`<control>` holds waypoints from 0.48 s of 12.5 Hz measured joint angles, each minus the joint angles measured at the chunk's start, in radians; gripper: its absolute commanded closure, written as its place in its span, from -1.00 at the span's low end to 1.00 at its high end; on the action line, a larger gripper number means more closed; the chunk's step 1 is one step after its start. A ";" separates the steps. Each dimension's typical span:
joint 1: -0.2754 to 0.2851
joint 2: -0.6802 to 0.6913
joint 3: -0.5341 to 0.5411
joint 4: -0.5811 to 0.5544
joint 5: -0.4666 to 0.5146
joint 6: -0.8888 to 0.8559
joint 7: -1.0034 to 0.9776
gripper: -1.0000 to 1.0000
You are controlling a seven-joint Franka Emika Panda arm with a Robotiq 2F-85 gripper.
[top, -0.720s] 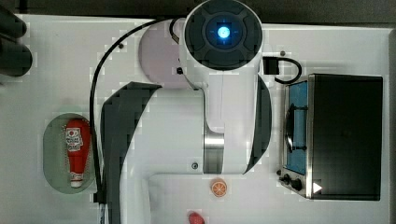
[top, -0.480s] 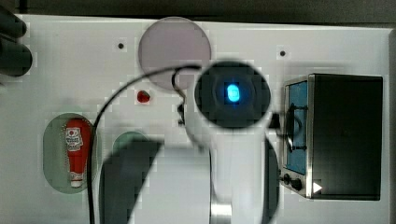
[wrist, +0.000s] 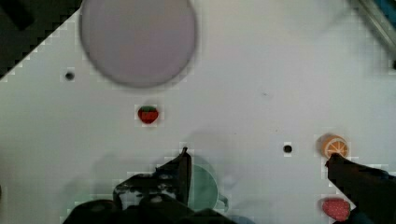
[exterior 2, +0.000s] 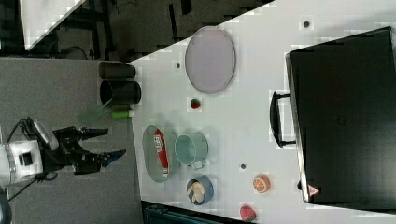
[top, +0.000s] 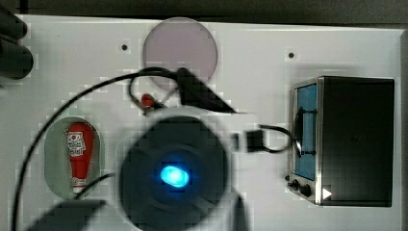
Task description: Pick ketchup from strainer and place it on the table
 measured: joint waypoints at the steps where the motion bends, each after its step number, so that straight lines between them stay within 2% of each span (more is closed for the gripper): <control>1: 0.001 0.023 0.047 -0.006 -0.003 0.008 0.000 -1.00; 6: 0.040 0.204 0.315 -0.033 0.003 0.142 0.016 -1.00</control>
